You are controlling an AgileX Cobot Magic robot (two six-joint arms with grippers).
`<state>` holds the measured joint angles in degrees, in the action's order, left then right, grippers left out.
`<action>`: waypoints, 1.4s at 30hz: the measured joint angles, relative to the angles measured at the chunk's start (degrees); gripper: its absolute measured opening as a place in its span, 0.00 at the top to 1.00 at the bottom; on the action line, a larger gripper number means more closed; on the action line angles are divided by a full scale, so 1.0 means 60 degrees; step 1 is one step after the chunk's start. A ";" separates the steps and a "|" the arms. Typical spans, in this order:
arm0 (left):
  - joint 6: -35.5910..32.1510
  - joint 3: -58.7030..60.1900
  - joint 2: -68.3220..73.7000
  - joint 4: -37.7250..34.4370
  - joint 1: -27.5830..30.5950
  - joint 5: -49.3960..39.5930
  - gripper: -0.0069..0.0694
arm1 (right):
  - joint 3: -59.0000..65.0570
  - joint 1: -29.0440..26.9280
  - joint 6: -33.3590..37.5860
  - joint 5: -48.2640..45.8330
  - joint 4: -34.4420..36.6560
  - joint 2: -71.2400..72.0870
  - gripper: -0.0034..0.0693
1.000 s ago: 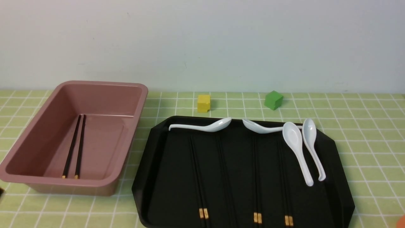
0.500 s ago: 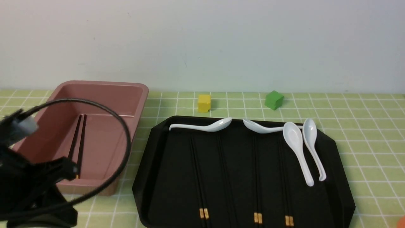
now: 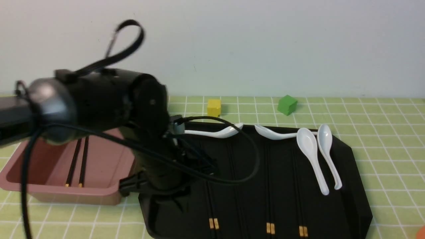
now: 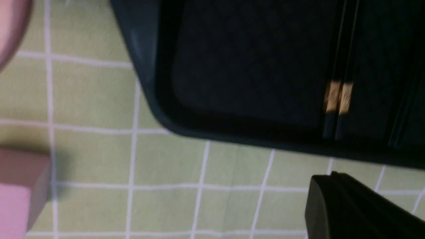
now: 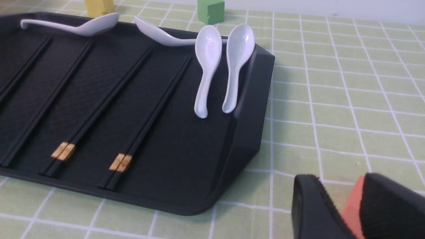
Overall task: On green tablecloth take chopsticks from black tray and put them in box.
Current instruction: 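Reach over to the black tray and grasp a pair of chopsticks with the left gripper, then place the chopsticks into the pink bin with the left gripper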
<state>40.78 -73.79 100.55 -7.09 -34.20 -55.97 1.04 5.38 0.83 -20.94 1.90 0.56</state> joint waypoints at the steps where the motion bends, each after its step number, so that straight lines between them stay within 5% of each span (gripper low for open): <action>1: 0.0403 -0.0343 0.0288 0.0395 -0.0220 0.0039 0.86 | 0.0000 0.0000 0.0000 0.0000 0.0000 0.0000 0.62; 11: 0.1340 -0.2124 0.2403 0.1182 -0.0739 0.0317 0.49 | 0.0000 0.0000 0.0000 0.0000 0.0000 0.0000 0.62; 15: 0.1349 -0.2248 0.2913 0.1275 -0.0739 0.0461 0.44 | 0.0000 0.0000 0.0000 0.0000 0.0000 0.0000 0.62; 22: 0.1376 -0.2333 0.3496 0.1384 -0.0739 0.0755 0.48 | 0.0000 0.0000 0.0000 0.0000 0.0000 0.0000 0.62; 29: 0.1366 -0.2382 0.3511 0.1312 -0.0739 0.0502 0.77 | 0.0000 0.0000 0.0000 0.0000 0.0000 0.0000 0.62; 37: 0.0540 -0.2244 0.1237 0.1063 -0.0449 -0.0269 0.76 | 0.0000 0.0000 0.0000 0.0000 0.0000 0.0000 0.62; 42: -0.1135 -0.2274 -0.1107 0.1680 0.1412 -0.1637 0.76 | 0.0000 0.0000 0.0000 0.0000 0.0000 0.0000 0.62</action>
<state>33.97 -87.44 93.91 2.99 -25.72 -65.80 1.04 5.38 0.83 -20.94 1.90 0.56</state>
